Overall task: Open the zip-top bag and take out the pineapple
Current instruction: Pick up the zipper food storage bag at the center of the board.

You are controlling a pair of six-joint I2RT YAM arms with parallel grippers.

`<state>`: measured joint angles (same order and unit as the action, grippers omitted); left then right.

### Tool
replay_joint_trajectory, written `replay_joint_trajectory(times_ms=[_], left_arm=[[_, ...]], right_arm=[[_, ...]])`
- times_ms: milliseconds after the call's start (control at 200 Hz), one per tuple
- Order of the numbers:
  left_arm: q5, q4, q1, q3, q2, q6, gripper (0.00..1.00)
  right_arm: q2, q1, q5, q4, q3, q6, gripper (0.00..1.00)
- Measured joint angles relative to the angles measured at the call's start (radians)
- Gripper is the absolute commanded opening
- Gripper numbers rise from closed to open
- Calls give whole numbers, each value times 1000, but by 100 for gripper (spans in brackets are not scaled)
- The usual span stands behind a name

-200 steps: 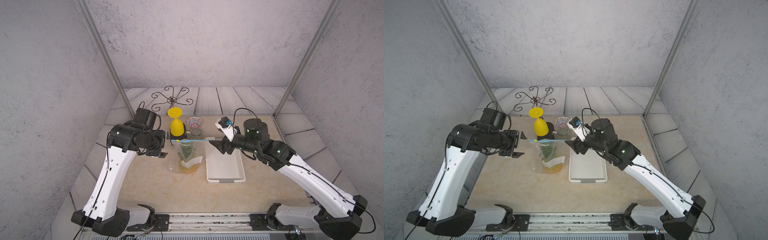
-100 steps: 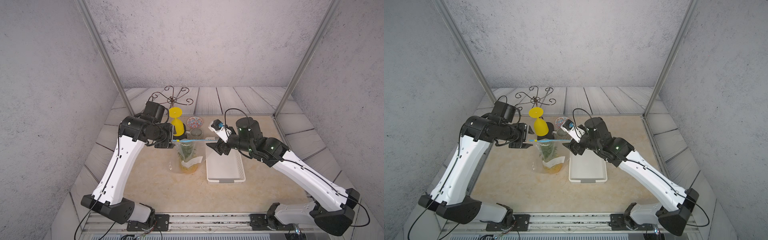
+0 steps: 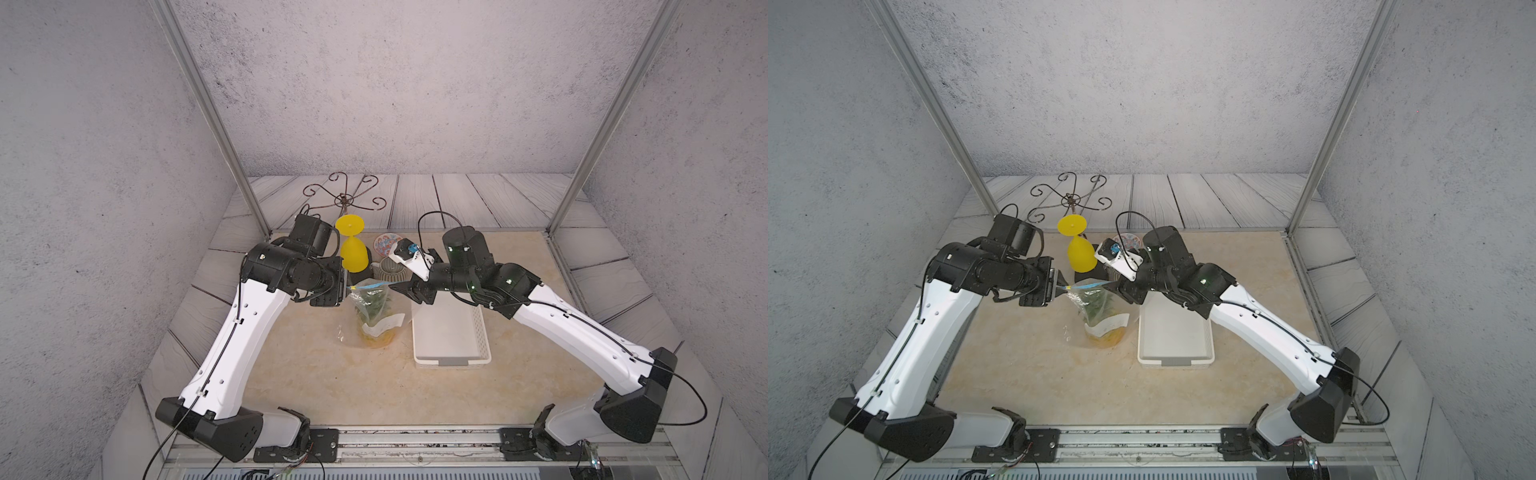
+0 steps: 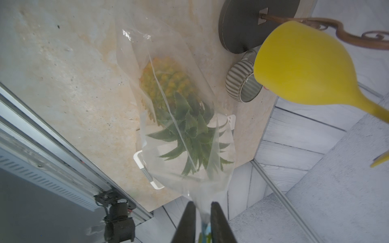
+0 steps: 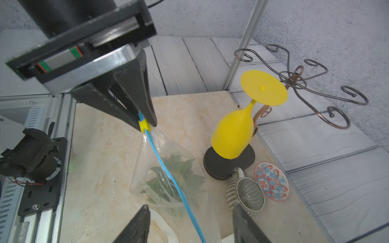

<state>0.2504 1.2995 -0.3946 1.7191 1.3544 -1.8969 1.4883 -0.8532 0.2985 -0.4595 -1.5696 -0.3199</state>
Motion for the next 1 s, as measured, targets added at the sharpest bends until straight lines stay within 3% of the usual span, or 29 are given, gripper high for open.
replay_joint_trajectory(times_ms=[80,185,270,425,606,671,996], left_arm=[[-1,-8,8,-12,-6,0,15],[-2,-17,18,-29,-11,5,27],[-3,-23,28,-44,-19,5,27],[3,-41,48,-83,-46,6,13],[18,-89,55,-108,-55,8,9],[26,-100,55,-108,-55,10,0],[45,-126,57,-108,-58,11,0]], right_arm=[[28,-11,16,4,-21,-11,59],[59,-29,29,8,-47,-25,58],[78,-45,33,8,-59,-33,57],[107,-74,34,7,-77,-41,56],[148,-100,35,7,-117,-54,54],[165,-106,35,7,-129,-57,51],[235,-119,3,6,-197,-85,35]])
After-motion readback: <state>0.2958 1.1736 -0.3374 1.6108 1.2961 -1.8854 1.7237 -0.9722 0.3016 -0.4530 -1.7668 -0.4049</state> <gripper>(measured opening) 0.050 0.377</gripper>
